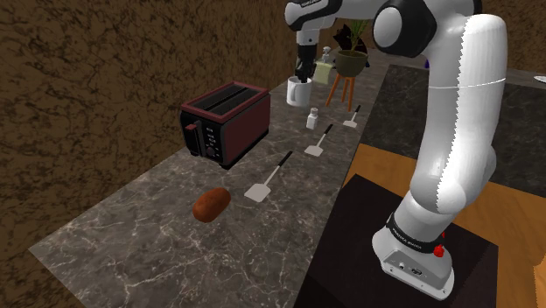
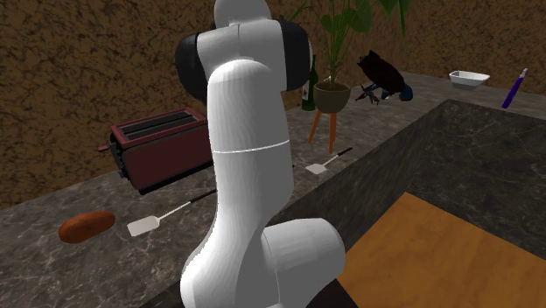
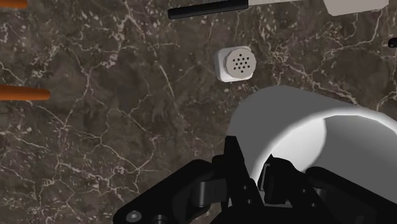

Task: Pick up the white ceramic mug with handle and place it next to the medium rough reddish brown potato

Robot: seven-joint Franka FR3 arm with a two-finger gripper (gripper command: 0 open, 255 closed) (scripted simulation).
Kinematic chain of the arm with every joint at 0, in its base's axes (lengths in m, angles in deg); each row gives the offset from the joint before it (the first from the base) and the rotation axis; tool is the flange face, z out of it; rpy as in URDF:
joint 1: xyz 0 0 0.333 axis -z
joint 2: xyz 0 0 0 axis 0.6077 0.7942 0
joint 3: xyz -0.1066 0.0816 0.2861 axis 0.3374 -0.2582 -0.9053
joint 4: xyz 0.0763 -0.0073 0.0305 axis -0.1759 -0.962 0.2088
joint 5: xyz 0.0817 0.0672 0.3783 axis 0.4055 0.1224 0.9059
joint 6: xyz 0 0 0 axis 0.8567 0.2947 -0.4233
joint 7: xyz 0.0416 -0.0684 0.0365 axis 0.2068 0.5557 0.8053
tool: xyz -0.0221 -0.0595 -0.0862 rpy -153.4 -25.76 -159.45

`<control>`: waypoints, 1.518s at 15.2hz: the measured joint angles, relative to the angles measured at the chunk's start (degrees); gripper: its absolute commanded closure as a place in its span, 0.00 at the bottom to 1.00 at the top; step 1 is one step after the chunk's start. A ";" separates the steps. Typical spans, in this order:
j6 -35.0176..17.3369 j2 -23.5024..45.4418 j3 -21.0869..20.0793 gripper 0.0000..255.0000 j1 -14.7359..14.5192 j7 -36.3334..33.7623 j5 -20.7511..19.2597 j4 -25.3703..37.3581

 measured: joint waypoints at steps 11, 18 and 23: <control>7.92 -0.45 0.07 1.00 0.06 -0.46 -0.18 7.52; 3.16 -13.84 -1.91 1.00 -6.15 -7.96 -3.48 -10.21; 1.61 -21.53 -4.63 1.00 -9.78 -14.47 -4.84 -19.29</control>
